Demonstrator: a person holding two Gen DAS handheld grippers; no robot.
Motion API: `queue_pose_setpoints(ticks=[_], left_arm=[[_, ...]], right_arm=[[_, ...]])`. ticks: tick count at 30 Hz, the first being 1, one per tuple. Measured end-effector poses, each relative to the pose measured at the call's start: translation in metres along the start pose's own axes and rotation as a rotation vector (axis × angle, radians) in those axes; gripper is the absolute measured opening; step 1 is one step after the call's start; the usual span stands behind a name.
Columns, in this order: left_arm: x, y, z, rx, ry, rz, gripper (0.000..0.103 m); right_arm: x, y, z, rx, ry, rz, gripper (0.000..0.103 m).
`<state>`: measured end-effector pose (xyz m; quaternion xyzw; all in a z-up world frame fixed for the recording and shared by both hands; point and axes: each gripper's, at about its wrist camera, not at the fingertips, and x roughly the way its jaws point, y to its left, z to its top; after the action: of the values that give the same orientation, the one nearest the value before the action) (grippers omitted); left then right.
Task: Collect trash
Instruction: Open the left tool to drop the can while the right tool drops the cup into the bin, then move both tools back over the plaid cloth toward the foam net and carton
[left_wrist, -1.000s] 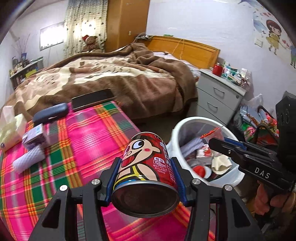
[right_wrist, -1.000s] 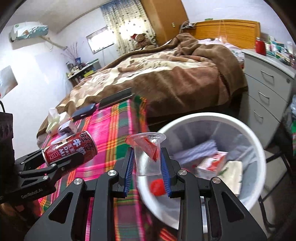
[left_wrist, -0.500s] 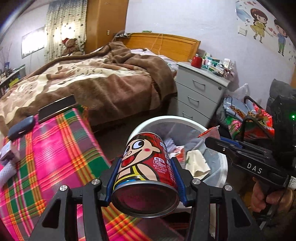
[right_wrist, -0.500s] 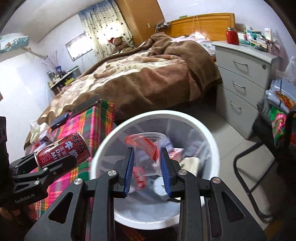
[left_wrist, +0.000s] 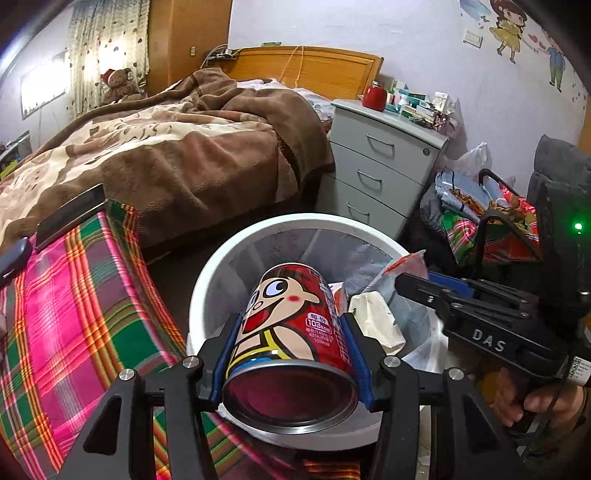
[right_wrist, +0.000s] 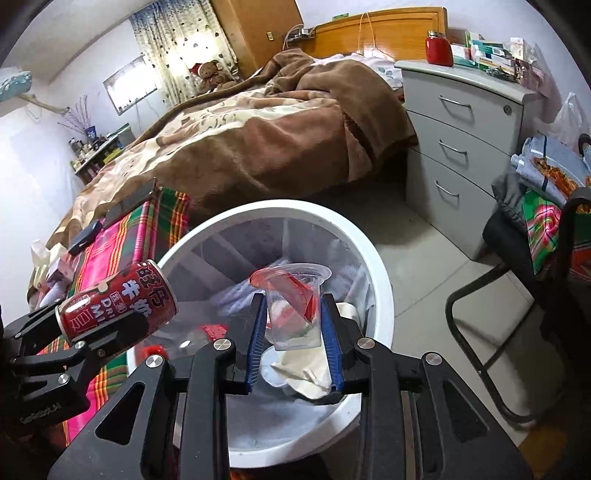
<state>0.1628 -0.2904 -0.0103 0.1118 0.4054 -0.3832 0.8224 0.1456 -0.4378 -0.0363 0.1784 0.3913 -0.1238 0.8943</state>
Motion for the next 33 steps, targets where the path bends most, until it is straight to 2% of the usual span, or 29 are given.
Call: queue_pose_setpoints(ticks=[3,5,7,16,19,33], left_arm=[[0.001,-0.002,0.001,0.007,-0.006,0.020,0.055],[0.001,0.000,0.002,-0.007,-0.006,0.010,0.063],[-0.001,0.002,0.002,-0.015,-0.015,0.016,0.064],[-0.013,0.009,-0.002,-0.032,-0.032,0.031,0.064],[-0.020,0.011,-0.005,-0.027,-0.044,0.057,0.064],[-0.062,0.047,-0.027,-0.109,-0.090,0.097,0.064]], right_arm=[[0.004,-0.001,-0.001,-0.003,0.019,0.000,0.032],[0.004,-0.001,-0.002,-0.004,0.020,-0.002,0.052],[0.002,-0.001,-0.002,0.000,0.015,0.005,0.057],[-0.005,0.004,-0.001,-0.003,-0.004,0.007,0.057],[-0.008,0.008,-0.001,-0.006,-0.010,0.015,0.057],[-0.014,0.048,-0.001,-0.062,-0.045,0.060,0.057]])
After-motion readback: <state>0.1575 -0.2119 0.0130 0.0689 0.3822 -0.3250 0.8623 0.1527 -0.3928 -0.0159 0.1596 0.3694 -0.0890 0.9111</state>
